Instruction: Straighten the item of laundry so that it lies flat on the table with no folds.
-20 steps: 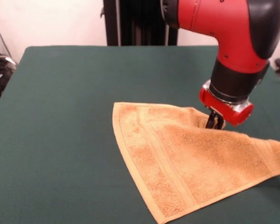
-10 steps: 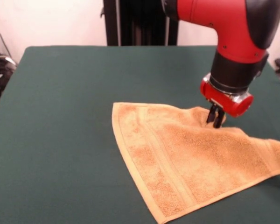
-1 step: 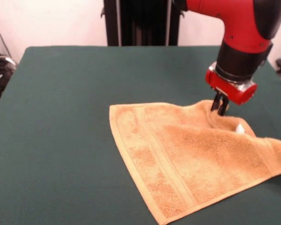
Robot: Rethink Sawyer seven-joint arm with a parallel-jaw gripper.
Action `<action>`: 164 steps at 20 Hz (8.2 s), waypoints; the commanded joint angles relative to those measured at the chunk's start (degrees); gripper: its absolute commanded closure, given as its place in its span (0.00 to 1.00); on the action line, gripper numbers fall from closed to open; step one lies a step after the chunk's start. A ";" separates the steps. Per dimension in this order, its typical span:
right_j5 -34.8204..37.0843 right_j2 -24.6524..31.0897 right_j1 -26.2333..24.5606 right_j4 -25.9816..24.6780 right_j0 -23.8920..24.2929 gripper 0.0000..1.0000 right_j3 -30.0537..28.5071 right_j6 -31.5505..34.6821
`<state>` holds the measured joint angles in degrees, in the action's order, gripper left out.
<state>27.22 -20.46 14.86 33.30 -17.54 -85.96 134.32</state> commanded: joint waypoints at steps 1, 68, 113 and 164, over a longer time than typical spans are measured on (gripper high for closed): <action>0.85 7.14 -2.17 2.47 -1.70 1.00 -10.12 14.50; -48.13 26.48 -12.51 -27.81 10.90 1.00 -18.45 16.00; -38.13 18.69 -9.26 2.21 -2.42 1.00 -25.37 19.59; 18.71 6.80 27.87 -13.36 7.42 0.00 -10.72 -16.33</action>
<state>45.74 -24.22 33.52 29.84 -11.36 -98.46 140.27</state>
